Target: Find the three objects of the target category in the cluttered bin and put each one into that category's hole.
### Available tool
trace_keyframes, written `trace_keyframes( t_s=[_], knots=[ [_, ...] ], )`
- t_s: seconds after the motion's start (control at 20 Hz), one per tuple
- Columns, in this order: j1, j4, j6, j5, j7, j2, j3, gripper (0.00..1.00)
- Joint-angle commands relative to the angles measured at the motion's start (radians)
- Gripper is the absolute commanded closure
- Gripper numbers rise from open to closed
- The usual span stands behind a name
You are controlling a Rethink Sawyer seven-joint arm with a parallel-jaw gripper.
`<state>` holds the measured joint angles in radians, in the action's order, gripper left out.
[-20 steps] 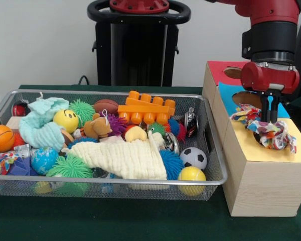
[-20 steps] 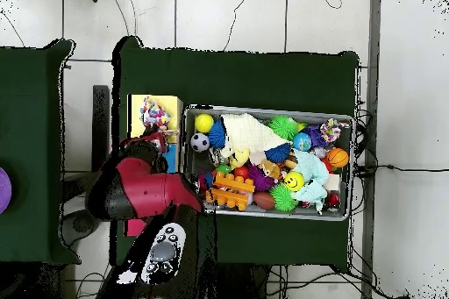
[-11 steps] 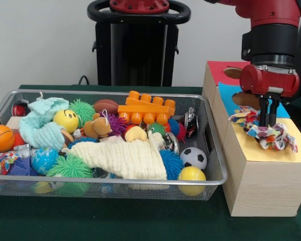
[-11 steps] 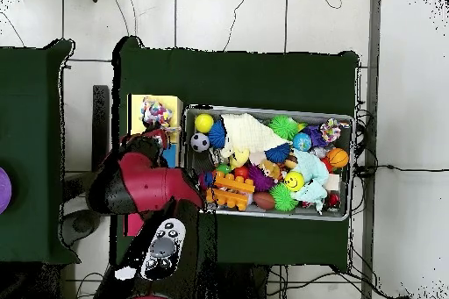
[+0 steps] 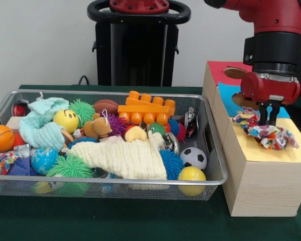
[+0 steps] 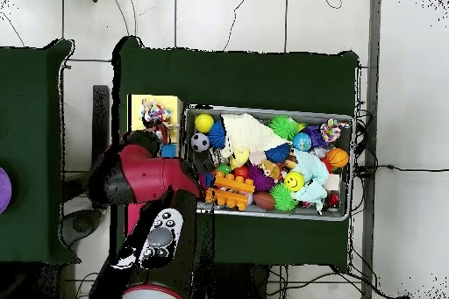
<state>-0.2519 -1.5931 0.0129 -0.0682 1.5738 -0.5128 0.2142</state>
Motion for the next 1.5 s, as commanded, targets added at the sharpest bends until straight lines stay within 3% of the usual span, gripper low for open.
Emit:
trace_keyframes(
  t_s=[0.05, 0.65, 1.5],
  knots=[
    [0.021, 0.064, 0.165, -0.020, 0.125, 0.112, -0.037, 1.00],
    [0.073, 0.051, 0.087, 0.025, 0.116, 0.140, -0.128, 1.00],
    [0.095, 0.042, 0.093, 0.058, 0.087, 0.147, -0.156, 1.00]
  ],
)
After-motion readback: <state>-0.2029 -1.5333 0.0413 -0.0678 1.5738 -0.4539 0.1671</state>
